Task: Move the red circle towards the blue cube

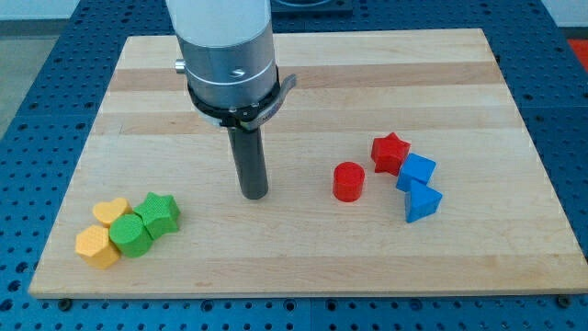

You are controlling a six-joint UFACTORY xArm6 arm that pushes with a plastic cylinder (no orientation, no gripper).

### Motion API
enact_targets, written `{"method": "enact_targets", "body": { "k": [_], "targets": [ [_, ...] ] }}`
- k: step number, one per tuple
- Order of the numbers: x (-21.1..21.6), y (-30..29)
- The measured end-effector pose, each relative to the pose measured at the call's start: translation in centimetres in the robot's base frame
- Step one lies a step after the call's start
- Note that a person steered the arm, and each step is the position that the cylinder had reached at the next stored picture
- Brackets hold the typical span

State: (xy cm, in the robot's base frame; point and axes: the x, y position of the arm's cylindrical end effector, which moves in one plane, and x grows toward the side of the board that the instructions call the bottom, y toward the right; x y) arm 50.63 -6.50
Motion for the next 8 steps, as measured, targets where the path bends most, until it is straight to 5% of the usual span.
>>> {"method": "enact_targets", "body": {
  "k": [8],
  "targets": [
    [1.1,8.8]
  ]
}}
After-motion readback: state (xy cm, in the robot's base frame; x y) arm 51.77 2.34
